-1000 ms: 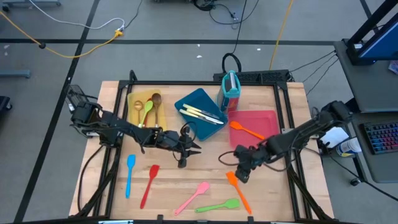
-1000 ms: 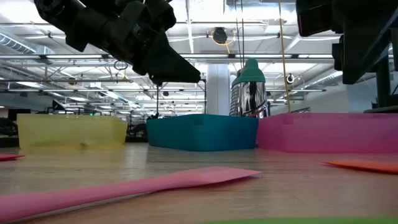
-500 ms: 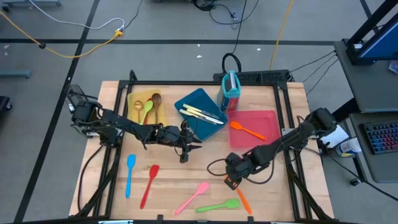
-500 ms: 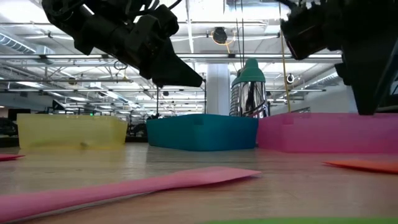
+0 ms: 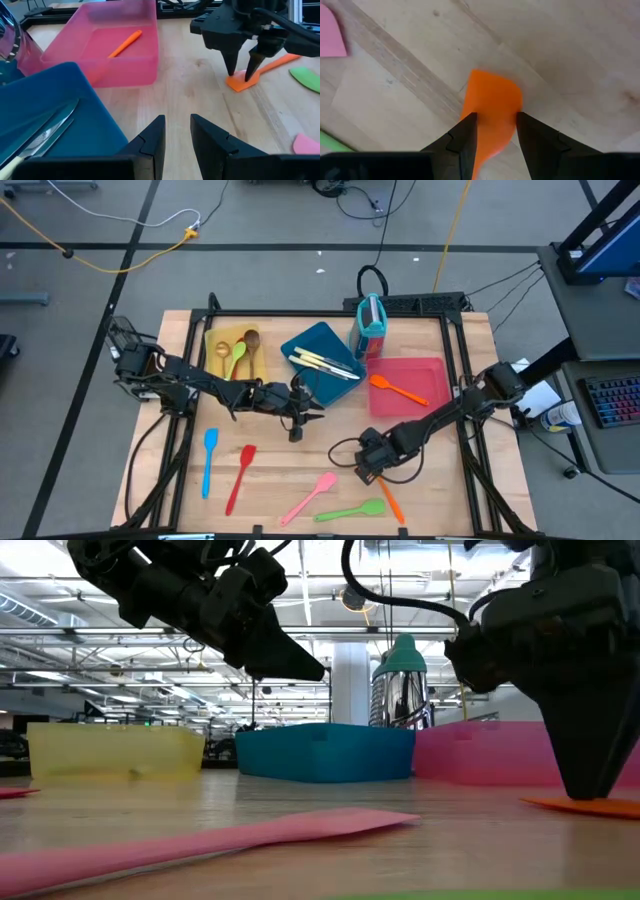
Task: Pick & Place Kitchen Items
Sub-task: Put the orange spatula into the pink bin
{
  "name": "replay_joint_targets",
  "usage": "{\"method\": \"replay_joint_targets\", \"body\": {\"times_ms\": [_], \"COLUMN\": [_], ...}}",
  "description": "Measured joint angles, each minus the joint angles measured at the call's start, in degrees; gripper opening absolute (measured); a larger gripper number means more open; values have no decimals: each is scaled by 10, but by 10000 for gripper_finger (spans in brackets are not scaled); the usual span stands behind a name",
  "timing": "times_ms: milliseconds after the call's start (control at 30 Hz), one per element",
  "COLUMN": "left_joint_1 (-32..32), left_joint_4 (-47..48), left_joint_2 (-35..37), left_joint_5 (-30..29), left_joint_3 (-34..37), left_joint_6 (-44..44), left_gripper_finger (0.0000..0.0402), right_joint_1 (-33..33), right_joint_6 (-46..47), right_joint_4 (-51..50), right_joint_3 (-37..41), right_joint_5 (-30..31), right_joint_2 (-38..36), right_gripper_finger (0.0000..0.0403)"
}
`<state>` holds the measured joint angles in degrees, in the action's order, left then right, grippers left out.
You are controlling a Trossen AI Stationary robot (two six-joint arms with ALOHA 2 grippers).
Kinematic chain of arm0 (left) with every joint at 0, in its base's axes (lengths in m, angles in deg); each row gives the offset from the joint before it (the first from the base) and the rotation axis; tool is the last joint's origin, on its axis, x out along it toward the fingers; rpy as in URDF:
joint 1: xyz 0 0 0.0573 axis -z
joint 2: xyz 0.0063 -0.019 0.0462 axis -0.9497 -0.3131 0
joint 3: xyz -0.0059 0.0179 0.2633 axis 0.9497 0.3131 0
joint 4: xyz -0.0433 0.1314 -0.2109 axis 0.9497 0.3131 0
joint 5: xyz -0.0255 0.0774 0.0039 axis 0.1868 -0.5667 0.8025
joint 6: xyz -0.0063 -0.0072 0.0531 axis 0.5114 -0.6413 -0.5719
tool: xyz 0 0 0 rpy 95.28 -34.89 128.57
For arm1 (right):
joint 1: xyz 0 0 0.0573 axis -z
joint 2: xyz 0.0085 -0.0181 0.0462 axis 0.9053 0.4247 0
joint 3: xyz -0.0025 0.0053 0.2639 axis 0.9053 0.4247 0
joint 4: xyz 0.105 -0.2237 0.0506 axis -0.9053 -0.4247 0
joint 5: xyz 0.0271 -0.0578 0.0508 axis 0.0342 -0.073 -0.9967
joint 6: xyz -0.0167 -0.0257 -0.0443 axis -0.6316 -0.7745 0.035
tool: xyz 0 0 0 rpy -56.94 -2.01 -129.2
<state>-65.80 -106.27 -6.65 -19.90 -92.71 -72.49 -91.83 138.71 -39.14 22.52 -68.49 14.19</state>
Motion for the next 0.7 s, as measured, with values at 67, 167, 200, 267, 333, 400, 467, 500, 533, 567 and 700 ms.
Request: {"method": "replay_joint_targets", "body": {"times_ms": [67,167,200,267,333,400,467,500,533,567,700], "left_joint_1": [0,0,0,0,0,0,0,0,0,0,0], "left_joint_4": [0,0,0,0,0,0,0,1,1,1,5], "left_joint_2": [0,0,0,0,0,0,0,0,0,0,0], "left_joint_5": [-1,-1,-1,-1,-1,-1,-1,-1,-1,-1,-1], "left_joint_3": [0,0,0,0,0,0,0,0,0,0,0], "left_joint_6": [-1,-1,-1,-1,-1,-1,-1,-1,-1,-1,-1], "left_gripper_finger": [93,93,93,93,93,93,93,93,93,93,93], "right_joint_1": [0,-1,-1,0,0,0,1,1,1,1,1], "right_joint_6": [-4,-17,-19,-20,-20,-21,-27,-41,-47,-48,-54], "right_joint_4": [0,4,5,8,8,9,9,9,9,9,11], "right_joint_3": [0,0,0,1,1,1,1,1,1,1,2], "right_joint_5": [6,14,13,14,13,14,22,32,40,41,47], "right_joint_2": [3,6,6,6,6,6,6,7,7,7,7], "right_gripper_finger": [129,129,130,130,130,130,130,130,130,132,148]}}
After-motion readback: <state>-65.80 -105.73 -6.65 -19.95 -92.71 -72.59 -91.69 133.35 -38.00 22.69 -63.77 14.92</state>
